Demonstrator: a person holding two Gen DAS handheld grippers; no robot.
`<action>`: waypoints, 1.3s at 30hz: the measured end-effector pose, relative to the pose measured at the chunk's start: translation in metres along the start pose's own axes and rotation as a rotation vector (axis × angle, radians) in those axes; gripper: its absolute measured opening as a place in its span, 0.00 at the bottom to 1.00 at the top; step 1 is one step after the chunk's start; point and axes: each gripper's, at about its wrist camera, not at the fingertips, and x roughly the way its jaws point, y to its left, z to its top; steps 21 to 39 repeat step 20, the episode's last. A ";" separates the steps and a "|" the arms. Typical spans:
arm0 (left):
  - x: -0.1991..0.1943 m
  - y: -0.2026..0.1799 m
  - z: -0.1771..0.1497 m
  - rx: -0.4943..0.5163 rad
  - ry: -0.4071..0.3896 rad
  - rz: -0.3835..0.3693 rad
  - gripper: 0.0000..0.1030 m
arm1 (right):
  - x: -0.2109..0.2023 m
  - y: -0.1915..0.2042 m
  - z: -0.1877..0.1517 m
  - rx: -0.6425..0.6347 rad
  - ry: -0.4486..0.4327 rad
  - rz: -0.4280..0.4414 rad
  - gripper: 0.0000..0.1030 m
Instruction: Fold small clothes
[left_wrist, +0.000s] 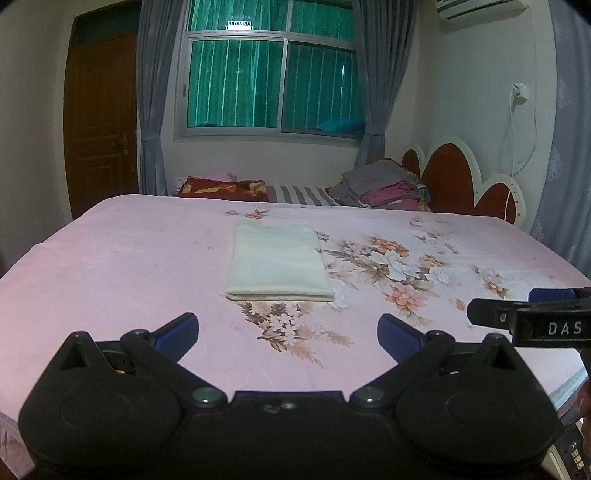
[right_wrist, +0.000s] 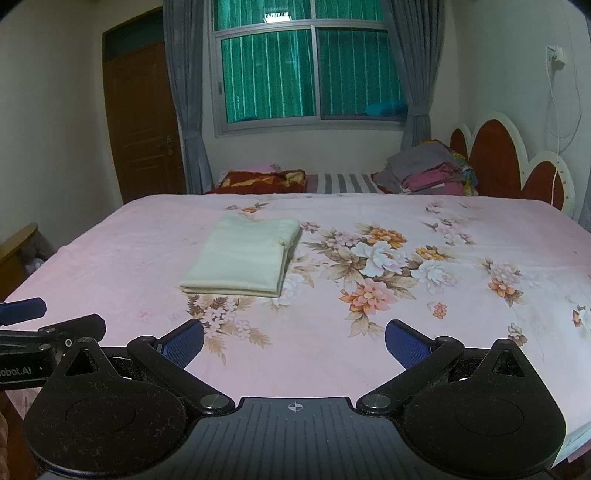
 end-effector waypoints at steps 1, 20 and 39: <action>0.000 0.000 0.000 0.000 -0.001 -0.001 0.99 | 0.000 0.000 0.000 0.000 0.000 0.000 1.00; 0.000 0.005 0.006 0.003 -0.016 -0.008 0.99 | 0.000 -0.003 0.000 -0.008 -0.007 0.006 1.00; 0.000 0.005 0.006 0.003 -0.016 -0.008 0.99 | 0.000 -0.003 0.000 -0.008 -0.007 0.006 1.00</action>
